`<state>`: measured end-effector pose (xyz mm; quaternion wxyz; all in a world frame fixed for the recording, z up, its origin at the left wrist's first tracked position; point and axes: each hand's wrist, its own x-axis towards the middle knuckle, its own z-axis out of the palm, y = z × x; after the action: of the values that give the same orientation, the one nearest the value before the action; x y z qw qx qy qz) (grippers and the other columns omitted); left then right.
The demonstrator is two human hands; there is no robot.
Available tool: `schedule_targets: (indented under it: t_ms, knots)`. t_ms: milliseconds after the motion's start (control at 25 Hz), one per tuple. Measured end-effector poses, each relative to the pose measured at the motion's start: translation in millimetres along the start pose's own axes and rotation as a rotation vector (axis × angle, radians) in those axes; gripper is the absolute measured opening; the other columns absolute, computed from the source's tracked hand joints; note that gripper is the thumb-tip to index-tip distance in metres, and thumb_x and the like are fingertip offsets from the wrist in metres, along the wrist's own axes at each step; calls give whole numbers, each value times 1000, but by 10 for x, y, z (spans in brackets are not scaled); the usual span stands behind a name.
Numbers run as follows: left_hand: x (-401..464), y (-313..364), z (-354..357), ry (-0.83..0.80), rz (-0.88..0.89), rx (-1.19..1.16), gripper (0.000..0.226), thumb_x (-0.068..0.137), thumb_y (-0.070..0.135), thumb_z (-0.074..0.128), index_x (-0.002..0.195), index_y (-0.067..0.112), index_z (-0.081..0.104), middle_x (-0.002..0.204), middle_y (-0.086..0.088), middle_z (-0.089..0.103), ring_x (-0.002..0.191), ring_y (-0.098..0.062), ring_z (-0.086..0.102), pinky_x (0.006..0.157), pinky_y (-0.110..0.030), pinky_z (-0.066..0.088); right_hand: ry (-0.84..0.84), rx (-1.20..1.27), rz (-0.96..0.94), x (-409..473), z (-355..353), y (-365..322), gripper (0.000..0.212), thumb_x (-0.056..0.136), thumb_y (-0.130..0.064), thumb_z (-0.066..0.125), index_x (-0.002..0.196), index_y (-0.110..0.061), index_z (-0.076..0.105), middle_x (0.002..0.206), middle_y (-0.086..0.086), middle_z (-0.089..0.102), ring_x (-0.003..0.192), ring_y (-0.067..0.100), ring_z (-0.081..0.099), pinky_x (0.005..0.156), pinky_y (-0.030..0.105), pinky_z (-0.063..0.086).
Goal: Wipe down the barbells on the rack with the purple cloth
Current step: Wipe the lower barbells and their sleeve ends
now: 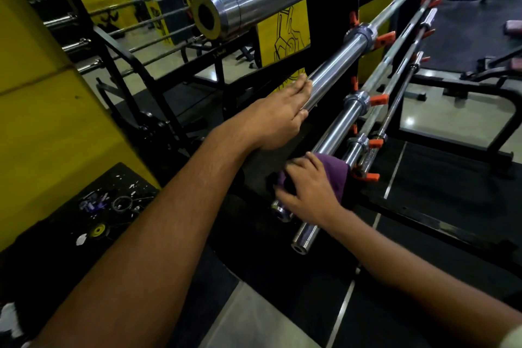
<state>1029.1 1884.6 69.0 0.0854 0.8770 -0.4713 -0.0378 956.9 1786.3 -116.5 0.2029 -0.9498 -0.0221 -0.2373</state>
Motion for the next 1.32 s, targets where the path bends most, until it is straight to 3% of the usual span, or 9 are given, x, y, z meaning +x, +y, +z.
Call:
schedule_targets:
  t_ms: [160,320,520,640,800,920,1000,1120,1320]
  knots:
    - [6,-27,14,-11,12,-23,60,109,30,30,160,19,1,167,6,-10,152,-5,-2,120,-28,8,-103,70,-289,-274,-5,6,39,93,-49,56,120,-21,62,123,-6,63,131,16,49,122,49,18]
    - [3,-18,1,-11,10,-26,60,109,31,30,160,20,0,167,7,-11,152,-5,-1,113,-24,6,-7,126,-71,-222,41,-42,37,92,-45,55,117,-19,65,121,-2,66,129,18,52,122,51,19]
    - [16,-42,22,12,12,-35,60,109,32,30,160,21,0,167,8,-11,152,-7,-1,122,-33,9,-68,364,-256,-697,20,-320,30,96,-34,63,122,-19,63,130,-5,61,143,10,39,126,44,10]
    - [-7,-31,45,28,36,-15,59,109,32,32,160,23,5,167,9,-8,153,-9,3,122,-36,13,-164,716,-15,-906,-249,-318,28,100,-32,58,124,-21,66,137,-7,59,140,9,43,123,33,22]
    - [18,-51,81,65,35,158,57,106,37,38,159,28,17,168,3,1,154,-16,2,124,-46,14,-84,947,354,-1033,-721,-172,23,100,-34,52,112,-26,70,109,1,72,104,15,68,89,29,53]
    - [-136,170,247,392,321,400,52,101,40,49,149,24,43,160,-5,33,153,-25,16,122,-55,13,91,1025,582,-1015,-979,35,18,97,-38,56,102,-34,74,100,1,76,93,16,72,80,30,54]
    - [-346,395,596,422,490,224,56,99,50,51,149,24,44,150,0,48,144,-19,37,120,-46,25,148,1119,612,-954,-1105,163,19,92,-33,58,96,-32,77,95,6,77,84,18,72,75,29,56]
    - [-533,522,1203,199,234,-213,68,90,64,57,149,37,38,137,14,58,123,-7,55,103,-33,47,172,1120,514,-835,-1259,335,20,89,-28,58,94,-20,76,88,5,75,77,13,69,67,23,57]
    - [-222,422,1556,211,-64,-601,17,88,39,70,102,34,61,81,15,65,76,-1,61,64,-18,44,177,788,542,-747,-1160,690,19,97,-29,59,114,-20,62,102,-5,69,90,0,66,75,15,52]
